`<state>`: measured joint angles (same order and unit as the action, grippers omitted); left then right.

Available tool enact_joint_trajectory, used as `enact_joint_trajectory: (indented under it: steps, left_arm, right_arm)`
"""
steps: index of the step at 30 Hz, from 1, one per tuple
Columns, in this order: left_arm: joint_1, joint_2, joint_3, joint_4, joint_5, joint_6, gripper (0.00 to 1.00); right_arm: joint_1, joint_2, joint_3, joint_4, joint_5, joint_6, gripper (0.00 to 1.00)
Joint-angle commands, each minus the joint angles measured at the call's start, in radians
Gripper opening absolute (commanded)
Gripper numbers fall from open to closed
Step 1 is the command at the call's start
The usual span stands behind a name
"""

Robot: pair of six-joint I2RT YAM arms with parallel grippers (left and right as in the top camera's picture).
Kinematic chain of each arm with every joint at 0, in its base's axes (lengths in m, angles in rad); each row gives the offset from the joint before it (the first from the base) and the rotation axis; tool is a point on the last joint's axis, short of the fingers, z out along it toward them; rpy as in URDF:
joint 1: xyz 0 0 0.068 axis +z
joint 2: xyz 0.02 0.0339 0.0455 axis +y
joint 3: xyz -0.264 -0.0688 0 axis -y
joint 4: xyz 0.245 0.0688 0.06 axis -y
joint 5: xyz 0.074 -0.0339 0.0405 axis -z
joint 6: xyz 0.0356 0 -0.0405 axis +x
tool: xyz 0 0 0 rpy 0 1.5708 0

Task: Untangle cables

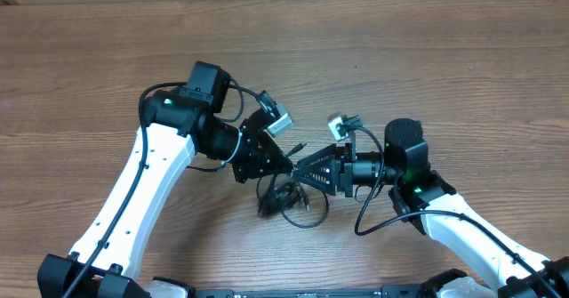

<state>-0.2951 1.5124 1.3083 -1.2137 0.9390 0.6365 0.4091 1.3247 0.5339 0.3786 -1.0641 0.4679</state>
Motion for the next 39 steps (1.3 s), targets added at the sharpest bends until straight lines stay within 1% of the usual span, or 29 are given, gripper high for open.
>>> enact_joint_trajectory:
  steps: [1, 2, 4, 5, 6, 8, 9, 10, 11, 13, 15, 16, 18, 19, 22, 24, 26, 28, 29, 30, 32, 34, 35, 37, 39]
  left_arm:
    - [0.008, -0.007, 0.022, 0.015, -0.023, -0.013, 0.04]
    - [0.014, -0.007, 0.023, 0.025, -0.026, -0.023, 0.04]
    - [0.031, -0.007, 0.023, 0.056, -0.058, -0.072, 0.04]
    - [0.041, -0.007, 0.023, 0.076, -0.091, -0.124, 0.04]
    - [0.049, -0.007, 0.023, 0.095, -0.124, -0.181, 0.04]
    - [0.071, -0.007, 0.023, 0.127, -0.22, -0.327, 0.11]
    - [0.082, -0.007, 0.023, 0.135, -0.284, -0.411, 0.14]
    - [0.089, -0.007, 0.023, 0.135, -0.34, -0.478, 0.21]
    - [0.094, -0.007, 0.023, 0.129, -0.417, -0.561, 0.39]
    - [0.095, -0.007, 0.022, 0.111, -0.49, -0.63, 0.51]
    - [0.091, -0.007, 0.022, 0.089, -0.509, -0.637, 0.65]
    - [0.088, -0.007, 0.022, 0.08, -0.509, -0.637, 0.7]
    - [0.081, -0.007, 0.022, 0.064, -0.509, -0.636, 0.8]
    - [0.079, -0.007, 0.022, 0.058, -0.509, -0.636, 0.82]
    - [0.068, -0.007, 0.022, 0.042, -0.508, -0.626, 0.82]
    - [0.051, -0.007, 0.022, 0.025, -0.507, -0.585, 0.82]
    - [0.02, -0.007, 0.022, 0.002, -0.486, -0.494, 0.8]
    - [-0.027, -0.007, 0.021, -0.012, -0.478, -0.406, 0.8]
    - [-0.055, -0.007, 0.017, -0.01, -0.479, -0.375, 0.82]
    - [-0.079, -0.007, 0.012, -0.004, -0.488, -0.36, 0.89]
    - [-0.129, -0.006, -0.012, 0.024, -0.55, -0.372, 0.94]
    - [-0.174, -0.004, -0.056, 0.075, -0.632, -0.435, 0.95]
    - [-0.19, -0.002, -0.079, 0.101, -0.658, -0.463, 0.92]
    - [-0.214, 0.003, -0.134, 0.165, -0.693, -0.517, 0.82]
    - [-0.23, 0.005, -0.192, 0.237, -0.703, -0.565, 0.79]
  right_arm:
    - [0.005, -0.013, 0.004, -0.02, 0.04, -0.005, 0.3]
    - [0.005, -0.013, 0.004, -0.041, 0.067, -0.004, 0.34]
    - [0.005, -0.013, 0.004, -0.102, 0.143, -0.005, 0.6]
    - [0.005, -0.013, 0.004, -0.146, 0.209, -0.004, 0.7]
    - [0.005, -0.013, 0.004, -0.186, 0.271, -0.003, 0.74]
    - [0.005, -0.013, 0.004, -0.266, 0.371, -0.003, 0.76]
    - [0.005, -0.013, 0.004, -0.3, 0.402, 0.0, 0.86]
    - [0.005, -0.013, 0.004, -0.329, 0.429, 0.004, 0.97]
    - [0.005, -0.014, 0.004, -0.363, 0.453, 0.004, 1.0]
    - [0.003, -0.014, 0.004, -0.402, 0.486, 0.004, 1.0]
    - [-0.01, -0.014, 0.005, -0.428, 0.499, 0.004, 1.0]
    - [-0.025, -0.014, 0.005, -0.439, 0.505, 0.011, 1.0]
    - [-0.065, -0.014, 0.005, -0.463, 0.506, 0.046, 1.0]
    - [-0.089, -0.014, 0.005, -0.476, 0.506, 0.064, 1.0]
    - [-0.179, -0.014, 0.005, -0.531, 0.505, 0.079, 1.0]
    - [-0.24, -0.014, 0.005, -0.581, 0.502, 0.079, 1.0]
    - [-0.284, -0.014, 0.005, -0.632, 0.502, 0.077, 1.0]
    - [-0.313, -0.014, 0.005, -0.684, 0.502, 0.052, 1.0]
    - [-0.319, -0.014, 0.005, -0.705, 0.502, 0.037, 1.0]
    - [-0.322, -0.014, 0.005, -0.724, 0.502, 0.021, 1.0]
    - [-0.322, -0.014, 0.005, -0.752, 0.502, 0.006, 1.0]
    - [-0.322, -0.014, 0.005, -0.766, 0.502, 0.005, 1.0]
    - [-0.322, -0.014, 0.005, -0.768, 0.502, 0.006, 1.0]
    - [-0.322, -0.014, 0.005, -0.767, 0.502, 0.006, 1.0]
    - [-0.322, -0.014, 0.005, -0.767, 0.502, 0.006, 1.0]
